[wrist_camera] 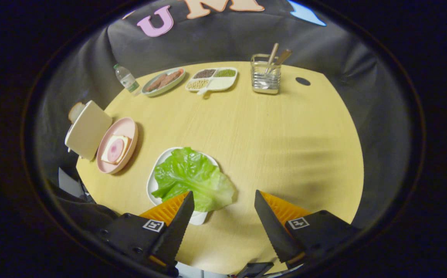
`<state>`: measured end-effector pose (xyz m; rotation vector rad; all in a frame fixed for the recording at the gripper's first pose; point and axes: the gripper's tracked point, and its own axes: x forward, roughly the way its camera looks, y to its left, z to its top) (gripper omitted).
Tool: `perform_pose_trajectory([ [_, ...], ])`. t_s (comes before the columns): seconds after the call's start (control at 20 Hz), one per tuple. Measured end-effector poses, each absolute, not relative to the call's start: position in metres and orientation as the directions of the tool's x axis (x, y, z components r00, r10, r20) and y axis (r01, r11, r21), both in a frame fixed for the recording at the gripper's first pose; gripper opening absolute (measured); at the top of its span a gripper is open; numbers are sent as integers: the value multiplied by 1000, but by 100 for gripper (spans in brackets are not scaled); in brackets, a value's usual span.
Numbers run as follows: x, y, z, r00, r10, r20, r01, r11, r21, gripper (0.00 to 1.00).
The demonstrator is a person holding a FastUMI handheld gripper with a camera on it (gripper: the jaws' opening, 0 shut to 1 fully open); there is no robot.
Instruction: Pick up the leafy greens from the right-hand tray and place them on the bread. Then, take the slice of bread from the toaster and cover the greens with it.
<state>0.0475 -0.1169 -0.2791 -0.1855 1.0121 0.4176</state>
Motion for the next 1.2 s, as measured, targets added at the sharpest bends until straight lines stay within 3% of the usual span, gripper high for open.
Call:
perform_pose_trajectory([
  [0.4,43,-106,-306,341,241,-909,-451,890,67,99],
  [0.9,39,-96,-307,308,239,-921,-445,891,82,53],
  [1.2,40,-93,-305,309,255,-916,-354,925,138,26],
])
